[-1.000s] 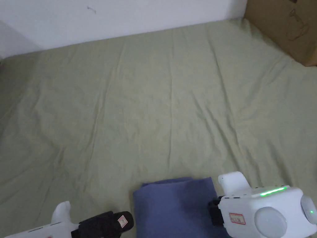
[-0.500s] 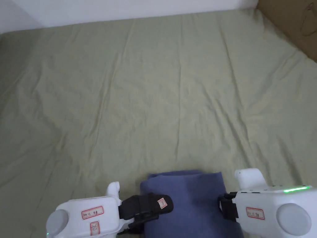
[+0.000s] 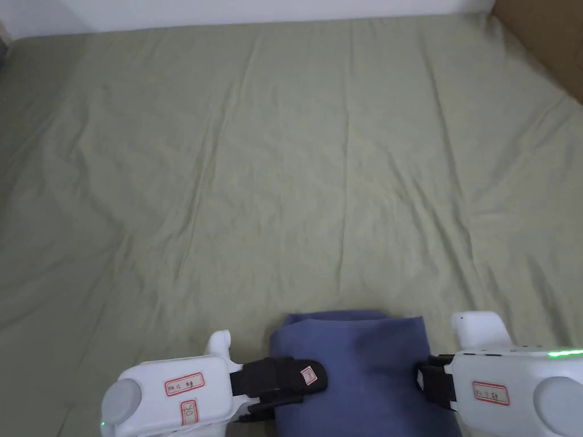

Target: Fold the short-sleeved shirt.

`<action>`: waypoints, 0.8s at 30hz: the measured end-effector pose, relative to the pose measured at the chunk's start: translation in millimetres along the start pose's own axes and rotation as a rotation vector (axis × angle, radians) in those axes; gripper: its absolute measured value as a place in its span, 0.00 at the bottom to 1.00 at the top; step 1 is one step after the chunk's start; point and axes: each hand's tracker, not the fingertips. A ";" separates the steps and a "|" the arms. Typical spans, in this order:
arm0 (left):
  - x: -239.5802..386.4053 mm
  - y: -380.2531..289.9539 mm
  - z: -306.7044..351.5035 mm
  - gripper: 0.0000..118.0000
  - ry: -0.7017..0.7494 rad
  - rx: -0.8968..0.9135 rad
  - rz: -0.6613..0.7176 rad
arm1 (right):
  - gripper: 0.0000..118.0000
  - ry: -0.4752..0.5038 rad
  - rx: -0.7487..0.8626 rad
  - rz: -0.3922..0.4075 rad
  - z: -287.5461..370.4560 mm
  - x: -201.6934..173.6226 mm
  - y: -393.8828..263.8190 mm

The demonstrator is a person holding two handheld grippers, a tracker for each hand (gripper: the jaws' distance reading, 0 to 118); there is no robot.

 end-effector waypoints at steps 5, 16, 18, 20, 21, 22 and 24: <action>7.4 8.8 31.0 0.29 -0.014 0.023 -0.016 | 0.02 0.063 0.023 -0.043 13.2 -6.7 7.0; 6.7 93.3 263.0 0.29 0.420 0.213 -0.218 | 0.02 0.102 0.038 -0.043 12.5 -34.5 24.4; 11.0 106.6 300.8 0.28 0.497 0.214 -0.278 | 0.02 0.119 0.011 -0.068 6.4 -35.7 23.6; 9.8 119.7 333.6 0.28 0.593 0.208 -0.265 | 0.02 0.133 -0.009 -0.075 2.2 -38.1 23.0; 12.5 124.6 348.0 0.28 0.685 0.196 -0.263 | 0.02 0.125 -0.012 -0.070 1.3 -41.0 22.5; 13.8 129.2 362.6 0.28 0.768 0.186 -0.280 | 0.02 0.116 -0.014 -0.055 0.0 -42.5 21.7; 8.7 136.0 385.7 0.28 0.855 0.179 -0.273 | 0.02 0.100 -0.019 -0.050 -1.4 -44.3 23.2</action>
